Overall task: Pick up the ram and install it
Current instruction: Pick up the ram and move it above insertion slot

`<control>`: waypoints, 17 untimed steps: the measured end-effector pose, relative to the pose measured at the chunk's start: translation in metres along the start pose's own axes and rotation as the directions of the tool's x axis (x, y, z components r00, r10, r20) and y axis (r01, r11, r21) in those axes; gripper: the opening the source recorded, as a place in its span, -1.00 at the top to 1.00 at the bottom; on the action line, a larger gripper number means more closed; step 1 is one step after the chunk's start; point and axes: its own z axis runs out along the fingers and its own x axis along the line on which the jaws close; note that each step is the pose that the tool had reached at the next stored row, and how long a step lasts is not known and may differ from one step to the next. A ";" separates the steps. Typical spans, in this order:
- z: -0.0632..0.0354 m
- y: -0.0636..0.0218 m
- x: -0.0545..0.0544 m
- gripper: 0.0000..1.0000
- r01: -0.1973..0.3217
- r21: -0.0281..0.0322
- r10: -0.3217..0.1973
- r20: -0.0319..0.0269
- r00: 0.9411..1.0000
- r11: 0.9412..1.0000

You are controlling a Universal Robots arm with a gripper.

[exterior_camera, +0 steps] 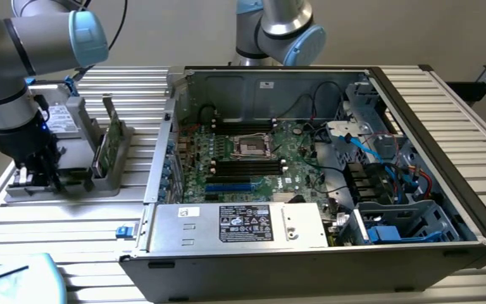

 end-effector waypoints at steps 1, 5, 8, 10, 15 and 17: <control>0.0001 0.0000 0.000 0.73 -0.003 0.000 0.003 0.000 1.000 1.000; 0.0006 -0.0001 0.000 0.73 -0.015 -0.001 0.015 0.001 1.000 1.000; 0.0010 -0.0001 0.000 0.73 -0.024 -0.002 0.024 0.002 1.000 1.000; 0.0013 -0.0001 0.000 0.73 -0.030 -0.003 0.030 0.002 1.000 1.000; 0.0025 -0.0002 0.000 0.73 -0.044 -0.003 0.044 0.003 0.999 0.999; 0.0030 -0.0003 0.000 0.73 -0.049 -0.003 0.049 0.004 0.999 0.999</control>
